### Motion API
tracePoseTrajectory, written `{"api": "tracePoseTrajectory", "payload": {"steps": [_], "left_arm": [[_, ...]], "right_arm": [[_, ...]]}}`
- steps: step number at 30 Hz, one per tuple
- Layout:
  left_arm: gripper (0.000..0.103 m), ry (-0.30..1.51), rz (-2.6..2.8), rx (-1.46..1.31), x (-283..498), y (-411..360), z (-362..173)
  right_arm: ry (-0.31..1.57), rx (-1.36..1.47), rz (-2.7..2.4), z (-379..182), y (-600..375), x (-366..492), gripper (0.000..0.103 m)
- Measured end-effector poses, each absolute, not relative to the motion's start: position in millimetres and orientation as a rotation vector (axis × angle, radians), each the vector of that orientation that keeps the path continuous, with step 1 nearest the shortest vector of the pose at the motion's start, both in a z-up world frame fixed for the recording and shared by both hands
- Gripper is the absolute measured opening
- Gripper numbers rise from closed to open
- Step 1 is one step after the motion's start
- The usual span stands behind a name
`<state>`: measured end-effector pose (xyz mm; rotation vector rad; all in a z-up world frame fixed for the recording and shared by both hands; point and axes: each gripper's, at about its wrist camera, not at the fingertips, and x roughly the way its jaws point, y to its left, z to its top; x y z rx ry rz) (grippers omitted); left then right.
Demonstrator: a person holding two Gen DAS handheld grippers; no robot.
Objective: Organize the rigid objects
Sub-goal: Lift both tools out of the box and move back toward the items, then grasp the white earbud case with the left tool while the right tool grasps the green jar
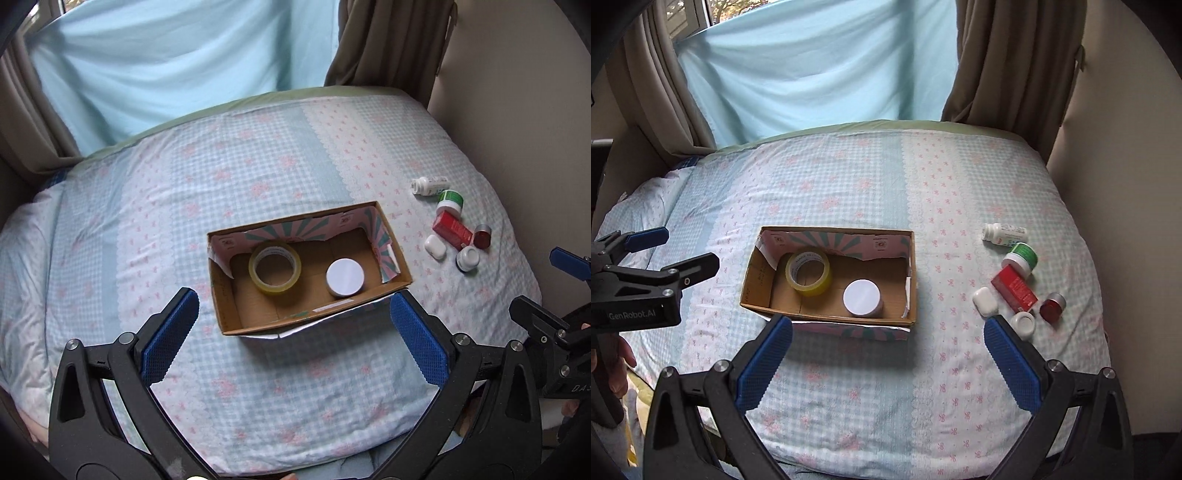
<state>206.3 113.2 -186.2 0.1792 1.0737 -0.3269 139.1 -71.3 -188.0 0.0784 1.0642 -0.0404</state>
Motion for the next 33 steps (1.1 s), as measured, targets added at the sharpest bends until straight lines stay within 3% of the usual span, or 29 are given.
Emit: {"api": "tracePoseTrajectory", "payload": {"steps": [8,15,33], "left_arm": [[0.103,1.044,-0.378,0.179,186,57,-172],[0.103,1.068,-0.325,0.141,181,1,-184],[0.103,1.304,-0.063,-0.001,211,-143,-299]], "right_arm": [[1.012,0.155,-0.162,-155,-144,101,0.103],[1.024,0.176,-0.154,-159,-221,94,0.103],[1.147,-0.105,0.094,-236,-352,221,0.103]]}}
